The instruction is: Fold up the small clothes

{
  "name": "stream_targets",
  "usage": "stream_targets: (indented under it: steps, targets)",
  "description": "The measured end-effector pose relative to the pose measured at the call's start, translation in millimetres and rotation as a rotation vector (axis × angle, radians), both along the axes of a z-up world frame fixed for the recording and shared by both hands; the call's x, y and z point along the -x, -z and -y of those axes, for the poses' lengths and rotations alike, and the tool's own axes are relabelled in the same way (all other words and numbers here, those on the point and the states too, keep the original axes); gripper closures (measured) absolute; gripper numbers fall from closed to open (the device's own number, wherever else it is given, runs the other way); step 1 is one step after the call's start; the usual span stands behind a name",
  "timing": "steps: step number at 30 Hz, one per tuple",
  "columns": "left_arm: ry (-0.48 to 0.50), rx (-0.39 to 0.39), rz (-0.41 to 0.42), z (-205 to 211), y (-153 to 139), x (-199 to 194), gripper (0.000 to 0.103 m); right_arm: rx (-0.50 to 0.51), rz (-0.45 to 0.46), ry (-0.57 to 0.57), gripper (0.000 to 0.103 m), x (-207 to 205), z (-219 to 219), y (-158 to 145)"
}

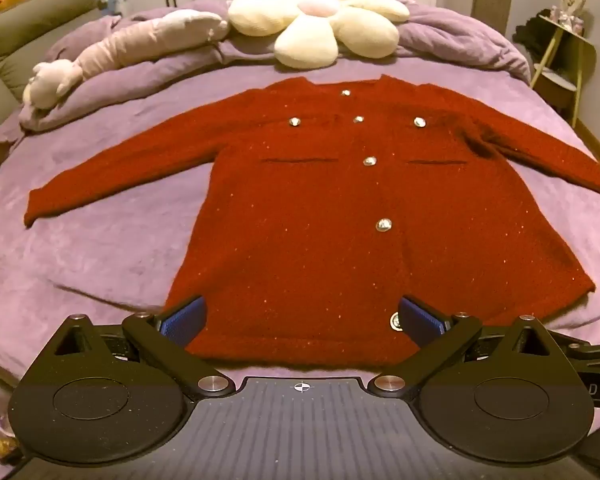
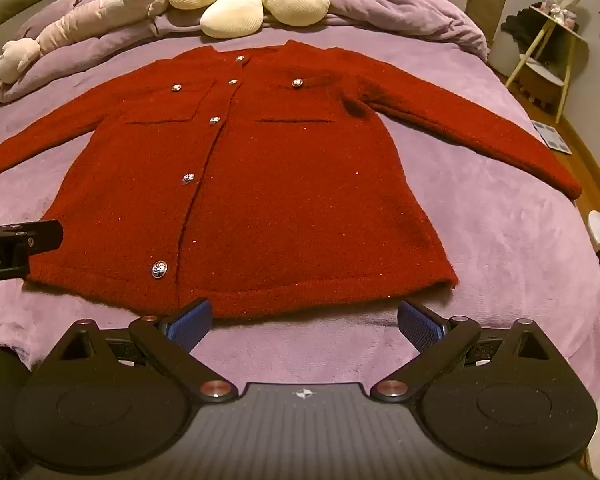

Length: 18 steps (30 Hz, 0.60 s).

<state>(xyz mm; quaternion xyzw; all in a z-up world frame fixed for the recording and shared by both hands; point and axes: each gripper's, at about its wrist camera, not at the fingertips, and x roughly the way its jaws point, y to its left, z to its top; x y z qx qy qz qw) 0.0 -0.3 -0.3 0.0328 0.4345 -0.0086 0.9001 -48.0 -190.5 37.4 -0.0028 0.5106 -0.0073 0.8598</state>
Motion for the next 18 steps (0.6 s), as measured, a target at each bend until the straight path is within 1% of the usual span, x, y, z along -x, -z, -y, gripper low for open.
stream_targets:
  steps: [4, 5, 9, 18]
  targets:
    - [0.002, 0.017, 0.008, -2.4, -1.1, 1.1, 0.0, 0.009, 0.003, 0.001, 0.004, 0.4, 0.1, -0.2]
    - [0.001, 0.02, 0.01, -4.1, 2.9, 2.6, 0.0, 0.009, 0.005, 0.003, 0.004, 0.7, 0.3, -0.6]
    - [0.005, -0.001, -0.007, -3.7, 3.8, 0.1, 0.0, 0.01, 0.009, 0.011, 0.004, 3.3, -4.4, 0.9]
    - [0.001, -0.014, -0.017, 1.2, 4.1, -0.5, 0.0, 0.002, 0.007, 0.008, 0.004, 0.9, -1.7, -0.6]
